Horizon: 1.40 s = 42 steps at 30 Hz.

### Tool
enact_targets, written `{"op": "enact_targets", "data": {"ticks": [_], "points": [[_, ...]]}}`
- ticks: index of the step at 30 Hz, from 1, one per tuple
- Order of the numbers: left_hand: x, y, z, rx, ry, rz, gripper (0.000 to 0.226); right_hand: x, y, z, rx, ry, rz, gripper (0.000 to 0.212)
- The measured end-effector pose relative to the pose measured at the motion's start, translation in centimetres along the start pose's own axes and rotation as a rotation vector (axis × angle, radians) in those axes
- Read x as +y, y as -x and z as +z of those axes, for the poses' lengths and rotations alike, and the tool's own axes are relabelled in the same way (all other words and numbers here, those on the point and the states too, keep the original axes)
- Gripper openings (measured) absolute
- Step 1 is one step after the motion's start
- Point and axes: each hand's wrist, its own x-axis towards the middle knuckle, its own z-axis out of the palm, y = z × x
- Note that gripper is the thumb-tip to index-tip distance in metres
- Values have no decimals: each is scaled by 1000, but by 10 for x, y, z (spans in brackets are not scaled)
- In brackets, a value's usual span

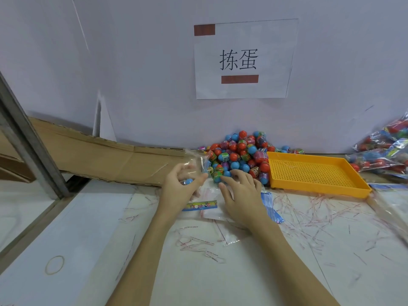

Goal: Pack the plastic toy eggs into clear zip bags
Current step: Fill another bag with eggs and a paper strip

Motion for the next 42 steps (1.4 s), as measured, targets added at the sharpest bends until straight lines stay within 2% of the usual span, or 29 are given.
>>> {"op": "enact_targets", "data": {"ticks": [5, 9, 13, 17, 23, 27, 34, 37, 39, 42], "points": [[0, 1, 2, -15, -118, 66, 42, -3, -1, -5, 84, -178, 1, 25], [-1, 2, 3, -18, -168, 72, 41, -2, 0, -8, 25, -155, -28, 15], [-2, 2, 3, -52, -194, 72, 40, -3, -1, -10, 14, -156, 34, 18], [-1, 2, 3, -67, -245, 80, 42, -6, -4, -11, 70, -245, 115, 32], [0, 3, 2, -76, -277, 85, 46, -6, -2, -18, 278, -344, 81, 17], [0, 4, 4, -102, -312, 95, 50, -7, 1, -26, 242, -453, 78, 21], [-1, 3, 3, -102, -357, 103, 48, -9, 1, -25, 186, -483, 126, 21], [-4, 2, 4, -103, -362, 100, 47, -9, 2, -26, 155, -526, 144, 33], [-3, 0, 3, -114, -323, 84, 46, -9, 2, -28, 141, -510, 138, 41], [-1, -1, 1, -92, -225, 77, 39, -7, 3, -27, 116, -444, 96, 41]]}}
